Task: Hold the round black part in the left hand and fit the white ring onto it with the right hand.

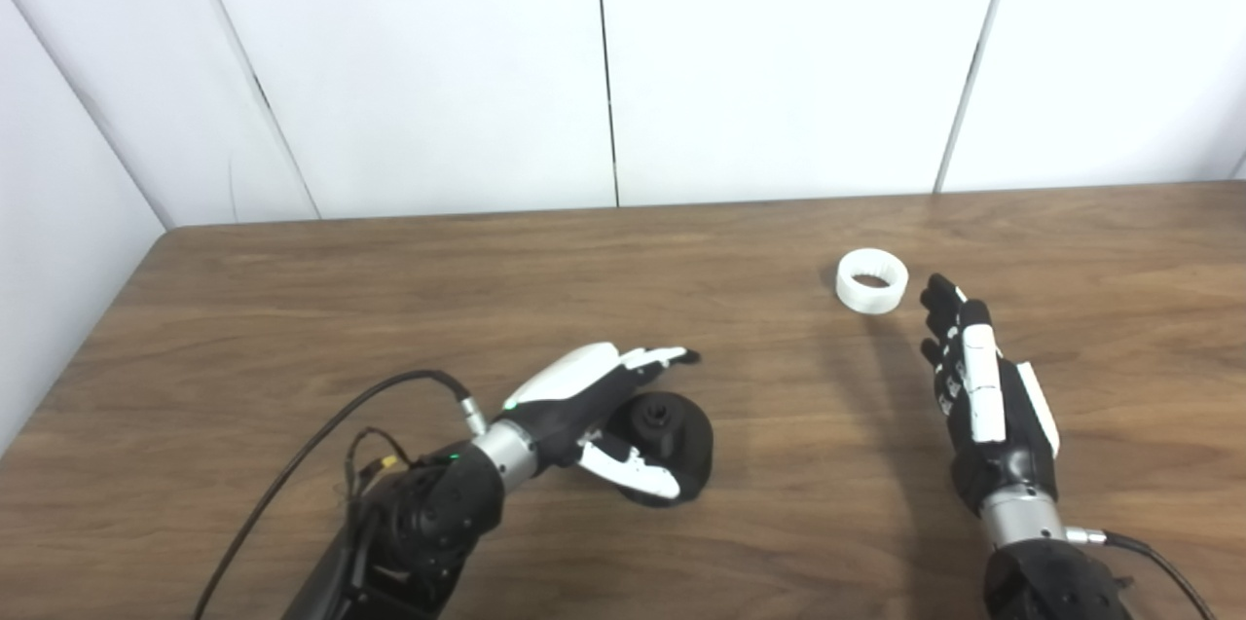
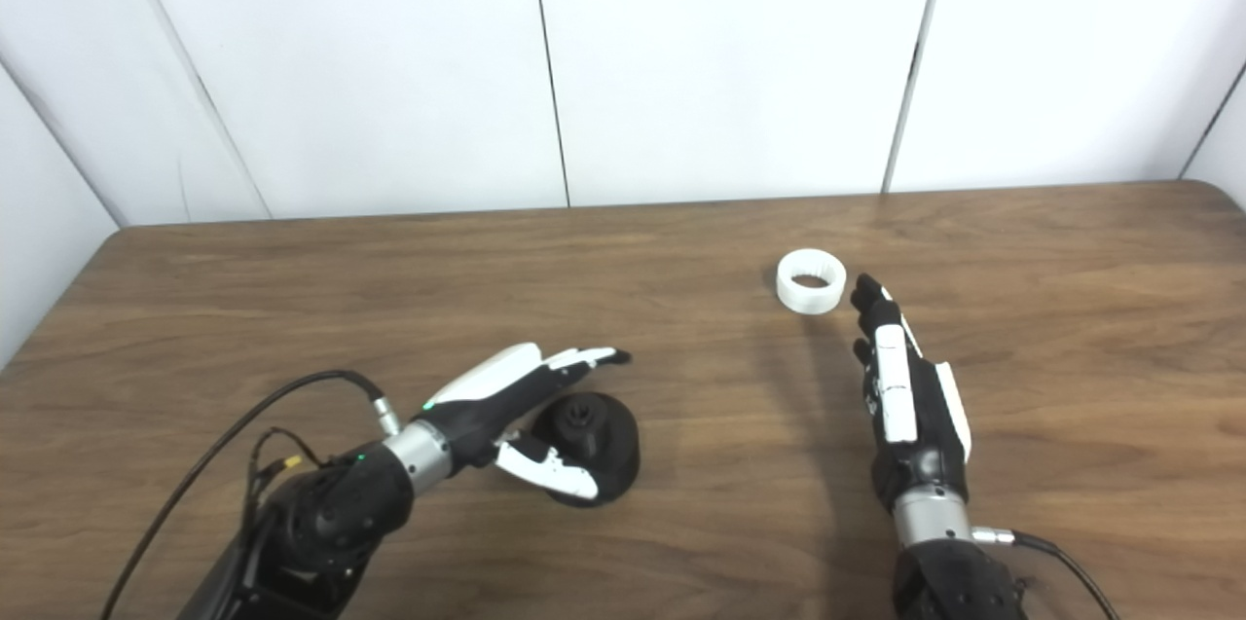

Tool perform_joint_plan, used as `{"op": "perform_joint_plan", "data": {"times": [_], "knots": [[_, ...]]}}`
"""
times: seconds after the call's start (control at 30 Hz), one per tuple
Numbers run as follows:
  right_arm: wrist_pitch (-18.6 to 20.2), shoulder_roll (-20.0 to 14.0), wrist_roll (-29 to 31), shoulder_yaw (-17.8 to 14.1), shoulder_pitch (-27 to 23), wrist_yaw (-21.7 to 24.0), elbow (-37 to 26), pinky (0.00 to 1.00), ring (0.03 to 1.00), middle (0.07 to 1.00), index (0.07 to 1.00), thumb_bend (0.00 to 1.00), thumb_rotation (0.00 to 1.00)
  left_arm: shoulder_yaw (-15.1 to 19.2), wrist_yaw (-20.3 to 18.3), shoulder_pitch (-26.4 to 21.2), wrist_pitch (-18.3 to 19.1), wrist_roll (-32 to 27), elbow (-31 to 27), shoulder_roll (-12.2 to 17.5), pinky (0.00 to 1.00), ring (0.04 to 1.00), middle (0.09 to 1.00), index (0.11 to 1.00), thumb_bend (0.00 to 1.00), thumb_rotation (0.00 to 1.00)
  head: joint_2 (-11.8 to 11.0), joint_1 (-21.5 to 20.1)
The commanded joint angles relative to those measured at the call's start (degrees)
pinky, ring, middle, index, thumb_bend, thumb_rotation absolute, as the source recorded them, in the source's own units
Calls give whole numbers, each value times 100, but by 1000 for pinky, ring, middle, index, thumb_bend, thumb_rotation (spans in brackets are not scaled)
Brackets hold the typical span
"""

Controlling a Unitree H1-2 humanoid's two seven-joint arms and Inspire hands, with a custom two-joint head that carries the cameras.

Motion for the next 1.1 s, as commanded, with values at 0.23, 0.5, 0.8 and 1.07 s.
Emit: {"op": "perform_joint_plan", "data": {"times": [0.23, 0.5, 0.8, 1.07], "knots": [[-46, -45, -30, 11, -190, 32, -92, 974, 981, 940, 929, 594, 1000, 277, -20, -241, 232, -210, -468, 233, 968, 1000, 992, 985, 1000, 355, 21, 27], [-1, -75, -38, 20, -185, 51, -122, 969, 980, 944, 934, 591, 1000, 247, -107, -207, 243, -114, -512, 435, 962, 1000, 999, 963, 1000, 366, 66, 46], [82, -66, -18, -12, -206, 28, -169, 969, 977, 938, 922, 593, 1000, 34, -472, -203, 480, -100, -542, 598, 969, 1000, 1000, 953, 1000, 394, 123, 63], [112, -109, -16, -1, -204, 65, -167, 983, 986, 941, 933, 605, 1000, -80, -518, -177, 511, -40, -498, 665, 967, 1000, 1000, 939, 1000, 389, 158, 56]]}}
